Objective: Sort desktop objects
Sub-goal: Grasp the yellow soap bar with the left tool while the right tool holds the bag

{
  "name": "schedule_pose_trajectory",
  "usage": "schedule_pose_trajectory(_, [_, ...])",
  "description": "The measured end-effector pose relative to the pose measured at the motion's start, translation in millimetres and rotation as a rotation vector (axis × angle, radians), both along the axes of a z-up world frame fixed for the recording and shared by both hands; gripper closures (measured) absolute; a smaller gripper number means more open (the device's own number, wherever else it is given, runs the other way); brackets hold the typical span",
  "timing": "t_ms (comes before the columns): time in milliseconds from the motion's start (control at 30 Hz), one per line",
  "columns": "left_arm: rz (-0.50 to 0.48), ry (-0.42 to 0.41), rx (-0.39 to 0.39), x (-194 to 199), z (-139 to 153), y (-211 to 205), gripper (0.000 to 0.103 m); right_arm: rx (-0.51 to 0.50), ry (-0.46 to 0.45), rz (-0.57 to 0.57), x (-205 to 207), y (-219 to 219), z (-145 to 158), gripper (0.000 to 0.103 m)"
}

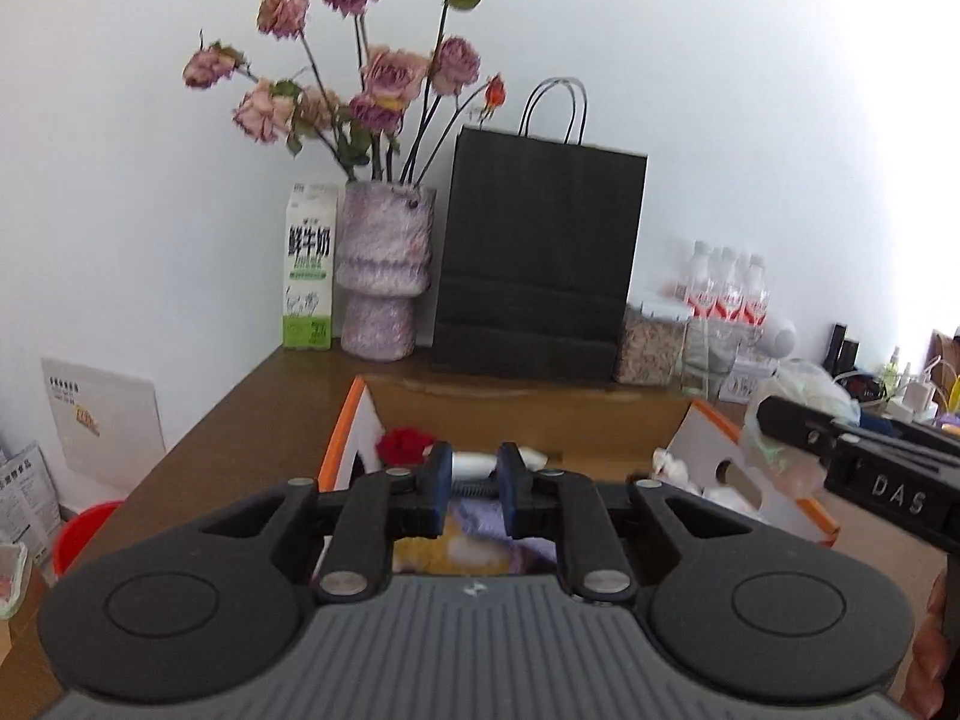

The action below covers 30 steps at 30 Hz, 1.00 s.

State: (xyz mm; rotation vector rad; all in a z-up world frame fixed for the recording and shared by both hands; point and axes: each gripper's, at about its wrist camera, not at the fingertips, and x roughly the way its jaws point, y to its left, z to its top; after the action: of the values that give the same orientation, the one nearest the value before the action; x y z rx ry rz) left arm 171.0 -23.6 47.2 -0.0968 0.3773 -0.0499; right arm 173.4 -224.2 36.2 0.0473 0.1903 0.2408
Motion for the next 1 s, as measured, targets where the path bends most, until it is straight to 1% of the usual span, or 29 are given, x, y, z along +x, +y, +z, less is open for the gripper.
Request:
schedule_pose_trajectory(67, [-0.018, 0.102, -0.010, -4.9, -18.6, 10.5, 0.087, 0.000, 0.032, 0.003, -3.1, -2.3, -8.4, 0.062])
schedule_pose_trajectory(133, [-0.055, 0.185, -0.023, -8.0, -35.2, 16.0, 0.085, 0.007, 0.069, 0.012, -8.9, -4.4, -18.8, 0.062])
schedule_pose_trajectory(167, [-0.066, 0.222, -0.024, -9.0, -44.4, 17.3, 0.081, 0.007, 0.085, 0.013, -11.4, -4.7, -22.9, 0.062])
schedule_pose_trajectory(200, [-0.075, 0.248, -0.018, -9.0, -51.8, 16.9, 0.075, 0.003, 0.101, 0.016, -15.5, -4.3, -28.1, 0.062])
schedule_pose_trajectory(300, [-0.092, 0.290, -0.009, -5.2, -65.5, 13.3, 0.061, -0.012, 0.127, 0.022, -25.1, -0.8, -36.9, 0.062])
schedule_pose_trajectory(333, [-0.092, 0.290, -0.005, -3.8, -67.1, 10.6, 0.059, -0.018, 0.131, 0.025, -27.9, 0.4, -38.8, 0.062])
schedule_pose_trajectory(400, [-0.091, 0.292, 0.007, 0.2, -69.3, 6.7, 0.050, -0.032, 0.139, 0.027, -33.2, 2.4, -42.0, 0.062])
schedule_pose_trajectory(467, [-0.082, 0.318, 0.021, 8.6, -73.1, 3.2, 0.049, -0.040, 0.154, 0.031, -36.6, 3.4, -45.0, 0.062])
schedule_pose_trajectory(500, [-0.078, 0.328, 0.024, 11.2, -75.2, 2.7, 0.049, -0.045, 0.162, 0.031, -37.7, 4.0, -46.9, 0.062])
schedule_pose_trajectory(567, [-0.070, 0.322, 0.042, 12.1, -75.7, 0.6, 0.049, -0.053, 0.176, 0.029, -39.3, 4.9, -50.3, 0.062])
schedule_pose_trajectory(633, [-0.067, 0.316, 0.059, 11.3, -76.1, -1.7, 0.064, -0.056, 0.183, 0.031, -40.8, 5.6, -52.3, 0.062])
schedule_pose_trajectory(667, [-0.066, 0.313, 0.073, 10.2, -76.1, -3.0, 0.082, -0.058, 0.186, 0.031, -41.0, 6.1, -52.7, 0.062])
schedule_pose_trajectory(700, [-0.071, 0.311, 0.080, 8.9, -75.4, -3.9, 0.082, -0.059, 0.188, 0.031, -41.0, 6.4, -52.7, 0.062])
schedule_pose_trajectory(767, [-0.085, 0.305, 0.048, 5.4, -74.1, -2.2, 0.082, -0.060, 0.190, 0.031, -41.7, 7.5, -53.0, 0.062])
schedule_pose_trajectory(800, [-0.078, 0.296, 0.051, 3.8, -72.8, -2.6, 0.082, -0.060, 0.191, 0.031, -42.3, 7.7, -53.1, 0.062])
schedule_pose_trajectory(900, [-0.052, 0.260, 0.039, -2.9, -66.5, 0.8, 0.082, -0.057, 0.188, 0.031, -43.8, 7.3, -52.2, 0.062])
schedule_pose_trajectory(1000, [-0.042, 0.204, 0.015, -11.4, -52.5, 3.9, 0.082, -0.054, 0.174, 0.029, -45.3, 5.1, -48.0, 0.062])
